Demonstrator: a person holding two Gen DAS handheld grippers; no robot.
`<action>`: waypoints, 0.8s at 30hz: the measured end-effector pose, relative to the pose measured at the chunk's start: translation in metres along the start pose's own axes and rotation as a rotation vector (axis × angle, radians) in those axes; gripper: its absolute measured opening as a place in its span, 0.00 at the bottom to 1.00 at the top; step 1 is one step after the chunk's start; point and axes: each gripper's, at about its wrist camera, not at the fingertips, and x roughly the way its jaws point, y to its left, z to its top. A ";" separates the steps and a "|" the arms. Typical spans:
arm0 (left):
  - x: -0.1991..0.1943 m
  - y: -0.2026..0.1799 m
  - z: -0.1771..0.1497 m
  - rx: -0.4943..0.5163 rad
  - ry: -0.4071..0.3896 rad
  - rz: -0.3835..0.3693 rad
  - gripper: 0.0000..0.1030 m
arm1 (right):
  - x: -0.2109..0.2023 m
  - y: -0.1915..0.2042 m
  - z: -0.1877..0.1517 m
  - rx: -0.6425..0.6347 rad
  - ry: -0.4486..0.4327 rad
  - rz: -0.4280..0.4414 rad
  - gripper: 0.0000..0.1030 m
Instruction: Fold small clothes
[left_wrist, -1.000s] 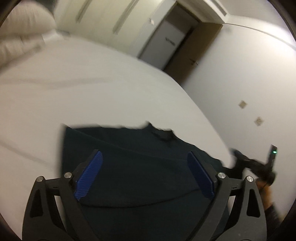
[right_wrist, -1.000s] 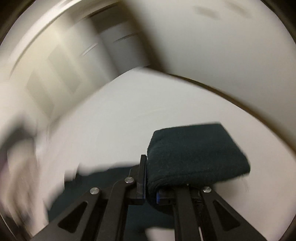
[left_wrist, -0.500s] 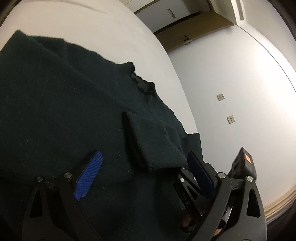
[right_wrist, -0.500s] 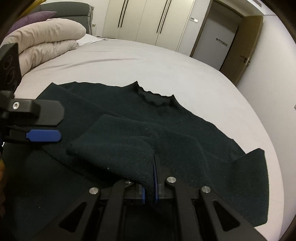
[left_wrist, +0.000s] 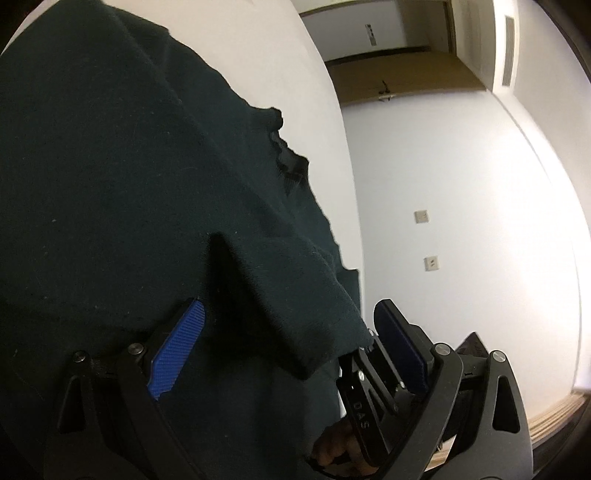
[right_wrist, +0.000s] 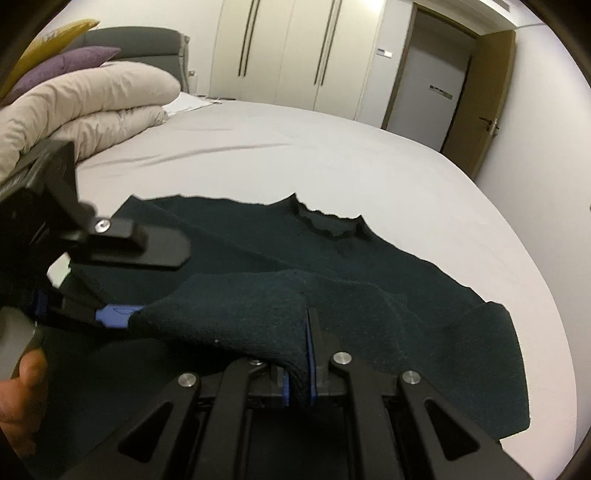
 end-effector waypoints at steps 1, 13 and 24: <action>-0.003 0.001 0.000 -0.012 0.000 -0.011 0.91 | -0.002 -0.002 0.003 0.013 -0.006 0.006 0.08; 0.014 0.008 0.000 -0.053 0.062 -0.124 0.22 | -0.001 0.016 0.002 -0.022 0.003 0.015 0.09; -0.003 0.008 0.014 0.058 -0.038 0.004 0.08 | -0.033 -0.020 -0.044 0.265 0.007 0.237 0.72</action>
